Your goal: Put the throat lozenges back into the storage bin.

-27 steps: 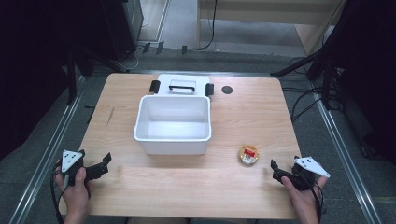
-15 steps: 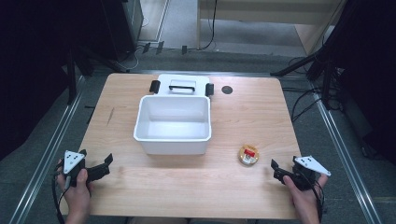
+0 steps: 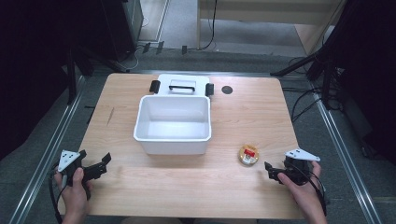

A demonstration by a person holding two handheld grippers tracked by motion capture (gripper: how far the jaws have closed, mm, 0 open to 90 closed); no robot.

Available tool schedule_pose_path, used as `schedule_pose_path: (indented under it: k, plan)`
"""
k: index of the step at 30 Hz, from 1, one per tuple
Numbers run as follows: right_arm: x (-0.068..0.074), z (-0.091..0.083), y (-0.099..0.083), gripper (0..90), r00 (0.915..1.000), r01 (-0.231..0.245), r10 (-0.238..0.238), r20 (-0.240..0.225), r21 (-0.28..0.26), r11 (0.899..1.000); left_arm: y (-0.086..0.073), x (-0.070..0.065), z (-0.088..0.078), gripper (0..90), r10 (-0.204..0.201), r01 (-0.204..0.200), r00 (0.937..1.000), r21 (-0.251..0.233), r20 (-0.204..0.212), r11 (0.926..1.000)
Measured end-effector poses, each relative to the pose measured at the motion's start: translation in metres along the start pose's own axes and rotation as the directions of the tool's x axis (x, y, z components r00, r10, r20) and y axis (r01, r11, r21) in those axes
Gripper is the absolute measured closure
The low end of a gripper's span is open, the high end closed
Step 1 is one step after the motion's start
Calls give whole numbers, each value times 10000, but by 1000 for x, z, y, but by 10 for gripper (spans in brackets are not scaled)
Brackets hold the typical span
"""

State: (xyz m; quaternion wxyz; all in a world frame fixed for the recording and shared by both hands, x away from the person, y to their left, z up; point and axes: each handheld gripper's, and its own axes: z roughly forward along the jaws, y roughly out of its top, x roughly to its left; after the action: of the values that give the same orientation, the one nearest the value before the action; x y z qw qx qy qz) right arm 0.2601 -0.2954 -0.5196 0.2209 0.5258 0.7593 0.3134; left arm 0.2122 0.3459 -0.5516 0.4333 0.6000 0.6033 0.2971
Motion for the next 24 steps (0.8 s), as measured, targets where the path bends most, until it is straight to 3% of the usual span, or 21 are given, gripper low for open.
schedule_pose_path:
  k: [5,8,9,10,11,14,16,17,18,19,20,21,22,23,24]
  plan:
    - [11,-1,16,129,9945,1046,-1036,-179,680,9922,-1,-4,0,0,318,-318,9995,7,-17,9995]
    - [15,0,24,129,9911,1310,-1268,-402,1275,9832,-1,-6,0,0,472,-472,9989,59,-32,9989]
    - [16,1,27,128,9894,1415,-1342,-555,1601,9769,-1,-6,0,0,494,-493,9987,63,-83,9988]
    - [18,1,33,126,9831,1822,-1744,-556,2008,9626,-1,-6,0,0,569,-568,9983,132,-112,9983]
    - [18,1,33,126,9831,1822,-1744,-556,2008,9626,-1,-6,0,0,569,-568,9983,132,-112,9983]
    - [20,-1,45,87,9769,2135,-2055,-580,2731,9380,-1,-7,0,0,624,-623,9980,139,-113,9980]
    - [21,-1,48,74,9770,2130,-2019,-682,2900,9330,-1,-7,1,0,607,-606,9981,156,-92,9980]
    - [22,1,53,58,9740,2261,-2085,-883,3286,9170,-1,-7,1,0,631,-629,9980,138,-91,9979]
    - [22,1,55,45,9728,2315,-2129,-917,3422,9107,-1,-7,1,0,633,-632,9980,140,-83,9979]
    - [22,1,55,45,9728,2315,-2129,-917,3422,9107,-1,-7,1,0,633,-632,9980,140,-83,9979]
    - [26,4,59,14,9666,2558,-2291,-1148,3779,8898,-1,-6,1,0,591,-590,9982,186,-31,9981]
    - [26,4,59,14,9666,2558,-2291,-1148,3779,8898,-1,-6,1,0,591,-590,9982,186,-31,9981]
    - [31,6,62,2,9590,2831,-2513,-1311,4002,8716,0,-6,1,0,536,-538,9985,292,72,9981]
    - [31,6,62,2,9590,2831,-2513,-1311,4002,8716,0,-6,1,0,536,-538,9985,292,72,9981]
    - [35,8,66,0,9549,2966,-2616,-1406,4105,8623,0,-5,2,0,503,-507,9986,320,134,9982]
